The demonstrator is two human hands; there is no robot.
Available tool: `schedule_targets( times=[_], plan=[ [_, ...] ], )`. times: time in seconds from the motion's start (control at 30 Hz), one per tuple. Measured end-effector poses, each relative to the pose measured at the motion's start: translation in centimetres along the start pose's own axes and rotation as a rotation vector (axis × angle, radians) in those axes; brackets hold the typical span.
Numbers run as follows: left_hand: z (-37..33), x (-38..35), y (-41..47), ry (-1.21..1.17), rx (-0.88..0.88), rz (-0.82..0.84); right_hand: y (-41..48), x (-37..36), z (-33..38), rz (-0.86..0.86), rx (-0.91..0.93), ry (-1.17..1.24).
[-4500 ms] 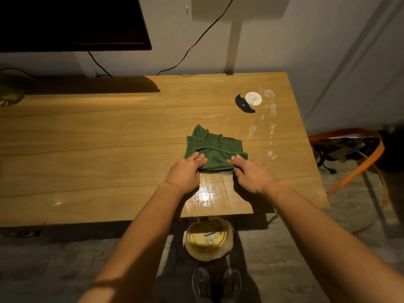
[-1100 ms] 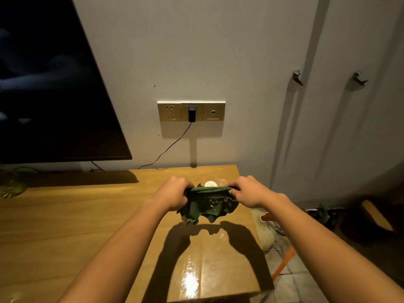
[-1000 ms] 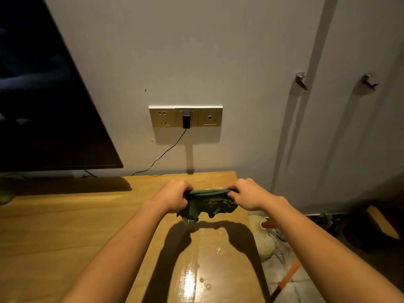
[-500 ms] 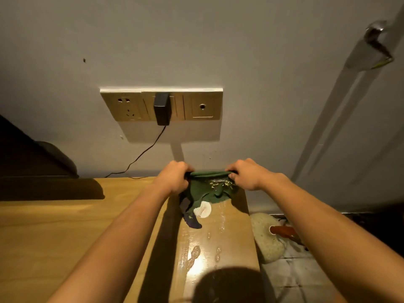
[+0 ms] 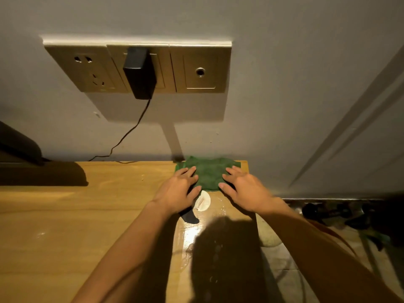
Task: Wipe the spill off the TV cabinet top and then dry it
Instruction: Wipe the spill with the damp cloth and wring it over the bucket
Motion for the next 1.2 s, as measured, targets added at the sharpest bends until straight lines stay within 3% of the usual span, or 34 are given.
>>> schedule_targets(
  times=[0.1, 0.23, 0.43, 1.2],
  plan=[
    [-0.3, 0.4, 0.8, -0.029, 0.003, -0.029, 0.8, 0.2, 0.9, -0.043, 0.018, -0.05],
    [-0.2, 0.1, 1.2, -0.054, 0.114, -0.033, 0.9, 0.7, 0.7, -0.108, -0.044, 0.103],
    [-0.2, -0.4, 1.4, 0.093, 0.04, 0.038, 0.7, -0.7, 1.3, -0.069, -0.095, -0.089],
    [-1.8, -5.9, -9.8, 0.083, -0.031, 0.104, -9.8, -8.0, 5.4, -0.014, -0.065, -0.077]
  ],
)
Point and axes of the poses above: each hand's wrist, its own y-axis towards the middle knuckle, its own x-axis out of the back of the hand, z = x × y, the point moved 9 cm from there along y, towards the middle knuckle, and after that the axes turned 8 degrees about z, right-handed, at the moved point
